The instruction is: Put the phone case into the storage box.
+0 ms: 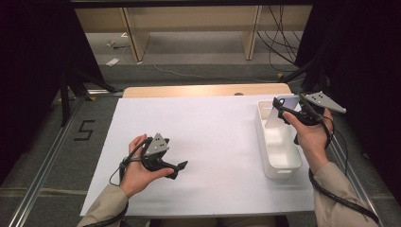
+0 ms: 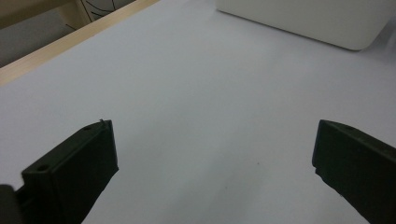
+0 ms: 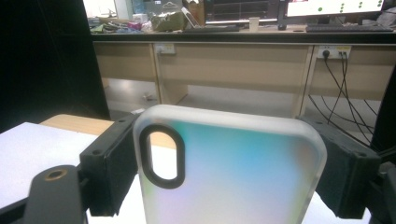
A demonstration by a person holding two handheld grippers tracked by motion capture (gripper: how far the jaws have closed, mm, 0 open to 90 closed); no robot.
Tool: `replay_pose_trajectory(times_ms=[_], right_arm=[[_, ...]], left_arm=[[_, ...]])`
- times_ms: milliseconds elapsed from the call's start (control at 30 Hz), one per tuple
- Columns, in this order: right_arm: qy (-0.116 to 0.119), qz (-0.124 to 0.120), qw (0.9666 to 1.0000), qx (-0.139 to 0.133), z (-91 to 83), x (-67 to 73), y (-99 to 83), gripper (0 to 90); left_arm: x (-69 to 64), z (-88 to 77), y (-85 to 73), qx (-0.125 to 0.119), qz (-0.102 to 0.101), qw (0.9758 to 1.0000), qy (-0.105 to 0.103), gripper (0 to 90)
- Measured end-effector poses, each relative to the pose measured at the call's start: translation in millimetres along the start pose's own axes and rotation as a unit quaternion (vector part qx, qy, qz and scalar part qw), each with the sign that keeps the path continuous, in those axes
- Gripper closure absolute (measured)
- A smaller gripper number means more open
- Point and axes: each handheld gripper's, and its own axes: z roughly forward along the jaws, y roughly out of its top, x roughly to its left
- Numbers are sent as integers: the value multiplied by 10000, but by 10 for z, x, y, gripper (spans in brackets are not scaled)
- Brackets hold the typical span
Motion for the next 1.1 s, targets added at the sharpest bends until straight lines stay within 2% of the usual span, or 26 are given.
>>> replay_pose_trajectory(times_ms=[1100], right_arm=[[-55, 24, 9999, 97, 138, -61, -21, 190]], left_arm=[[2, 3, 1, -9, -8, 10000, -1, 0]])
